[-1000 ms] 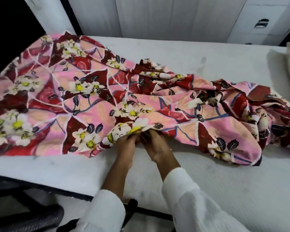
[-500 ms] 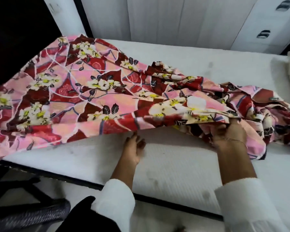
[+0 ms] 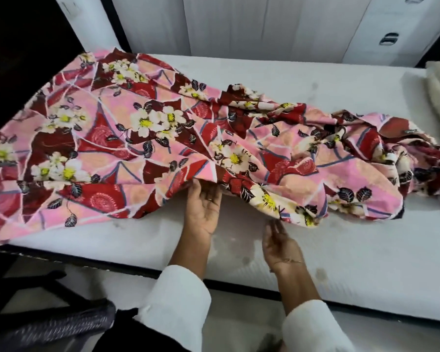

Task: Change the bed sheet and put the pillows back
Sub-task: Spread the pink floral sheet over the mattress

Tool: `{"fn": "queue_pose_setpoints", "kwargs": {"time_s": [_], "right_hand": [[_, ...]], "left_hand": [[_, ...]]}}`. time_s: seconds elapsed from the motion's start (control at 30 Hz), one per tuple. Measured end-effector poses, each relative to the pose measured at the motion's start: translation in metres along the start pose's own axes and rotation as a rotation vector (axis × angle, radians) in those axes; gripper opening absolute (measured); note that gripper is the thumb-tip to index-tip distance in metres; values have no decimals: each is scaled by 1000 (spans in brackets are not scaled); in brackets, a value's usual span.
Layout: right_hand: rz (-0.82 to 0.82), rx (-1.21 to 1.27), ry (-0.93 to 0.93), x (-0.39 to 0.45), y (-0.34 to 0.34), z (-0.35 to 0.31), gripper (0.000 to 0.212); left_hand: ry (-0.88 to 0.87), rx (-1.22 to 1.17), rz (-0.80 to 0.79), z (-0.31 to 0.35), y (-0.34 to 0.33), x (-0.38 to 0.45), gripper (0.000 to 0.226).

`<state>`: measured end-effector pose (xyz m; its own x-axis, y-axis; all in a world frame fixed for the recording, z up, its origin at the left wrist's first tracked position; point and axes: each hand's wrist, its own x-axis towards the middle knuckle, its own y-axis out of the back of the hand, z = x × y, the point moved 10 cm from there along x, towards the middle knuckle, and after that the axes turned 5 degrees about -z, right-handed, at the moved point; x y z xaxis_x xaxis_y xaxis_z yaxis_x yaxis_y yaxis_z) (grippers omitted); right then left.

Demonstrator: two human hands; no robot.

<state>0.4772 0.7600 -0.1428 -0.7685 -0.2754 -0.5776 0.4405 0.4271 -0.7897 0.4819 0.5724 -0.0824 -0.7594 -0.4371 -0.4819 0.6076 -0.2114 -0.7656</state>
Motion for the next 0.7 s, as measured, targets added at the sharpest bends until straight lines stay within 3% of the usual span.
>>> {"fn": "queue_pose_setpoints", "kwargs": {"time_s": [0.1, 0.3, 0.4, 0.7], "right_hand": [[191, -198, -213, -11, 9, 67, 39], [151, -456, -334, -8, -5, 146, 38], [164, -524, -366, -5, -3, 180, 37], [125, -450, -253, 34, -29, 256, 46]], "left_hand": [[84, 140, 40, 8, 33, 0, 17], [146, 285, 326, 56, 118, -12, 31], [135, 308, 414, 91, 152, -19, 22], [44, 183, 451, 168, 225, 9, 23]]}}
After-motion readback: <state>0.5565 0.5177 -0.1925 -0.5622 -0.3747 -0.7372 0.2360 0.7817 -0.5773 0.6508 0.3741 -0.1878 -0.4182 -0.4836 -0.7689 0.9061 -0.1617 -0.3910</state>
